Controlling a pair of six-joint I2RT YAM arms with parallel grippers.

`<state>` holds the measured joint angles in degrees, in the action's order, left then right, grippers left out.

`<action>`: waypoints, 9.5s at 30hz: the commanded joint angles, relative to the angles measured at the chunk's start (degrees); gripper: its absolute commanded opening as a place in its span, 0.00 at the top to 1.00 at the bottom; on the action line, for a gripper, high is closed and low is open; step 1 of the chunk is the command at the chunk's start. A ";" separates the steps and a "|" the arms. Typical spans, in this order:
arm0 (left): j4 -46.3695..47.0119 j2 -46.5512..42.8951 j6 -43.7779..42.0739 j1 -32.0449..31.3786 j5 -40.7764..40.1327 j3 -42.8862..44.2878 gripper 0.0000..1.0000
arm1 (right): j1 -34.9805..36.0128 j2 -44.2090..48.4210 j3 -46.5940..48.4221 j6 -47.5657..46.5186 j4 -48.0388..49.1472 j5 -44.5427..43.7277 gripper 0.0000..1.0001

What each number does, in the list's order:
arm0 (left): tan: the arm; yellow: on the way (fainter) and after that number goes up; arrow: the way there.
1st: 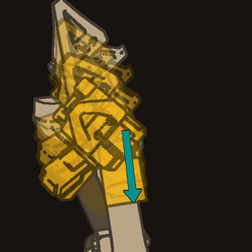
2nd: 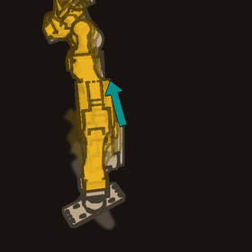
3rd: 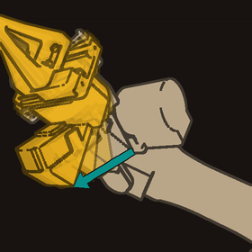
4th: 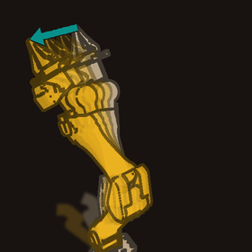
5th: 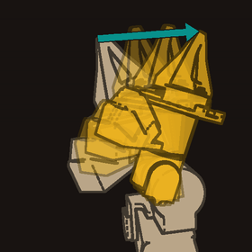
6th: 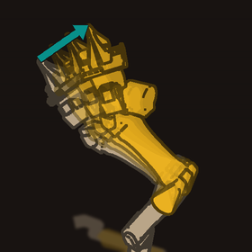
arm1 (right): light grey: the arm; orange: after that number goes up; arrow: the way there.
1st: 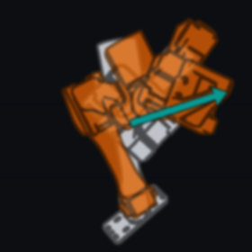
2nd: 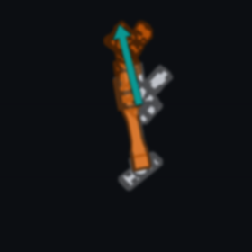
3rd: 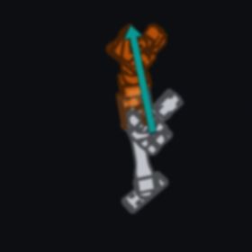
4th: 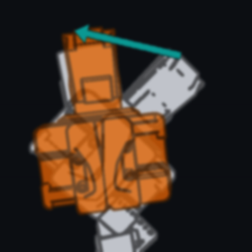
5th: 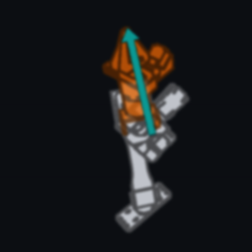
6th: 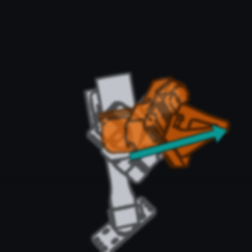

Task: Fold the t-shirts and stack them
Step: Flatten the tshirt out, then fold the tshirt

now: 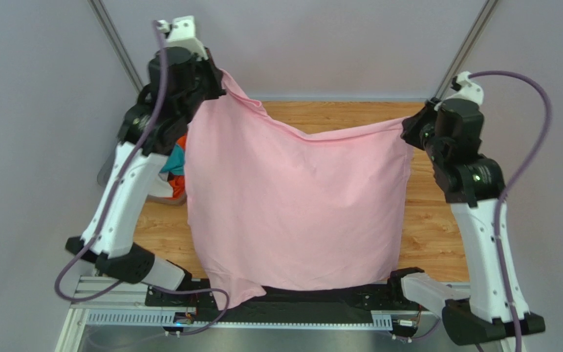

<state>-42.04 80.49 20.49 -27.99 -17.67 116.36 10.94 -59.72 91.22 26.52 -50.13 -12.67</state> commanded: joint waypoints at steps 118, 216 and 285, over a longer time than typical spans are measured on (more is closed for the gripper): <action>14.88 13.90 20.38 5.22 26.11 -58.25 0.00 | 13.06 -29.66 -28.82 0.46 20.25 25.34 0.00; 11.72 -6.13 31.72 -11.12 22.24 -83.04 1.00 | -15.06 -1.27 -54.21 6.70 10.40 7.22 0.02; 6.53 -13.88 26.19 -10.16 21.36 -71.19 1.00 | -22.19 -1.44 -54.75 5.38 7.06 19.79 0.96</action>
<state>-36.97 64.75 49.71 -38.85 3.97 39.92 -11.11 -60.34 33.17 32.95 -41.89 6.22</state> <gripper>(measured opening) 0.006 0.041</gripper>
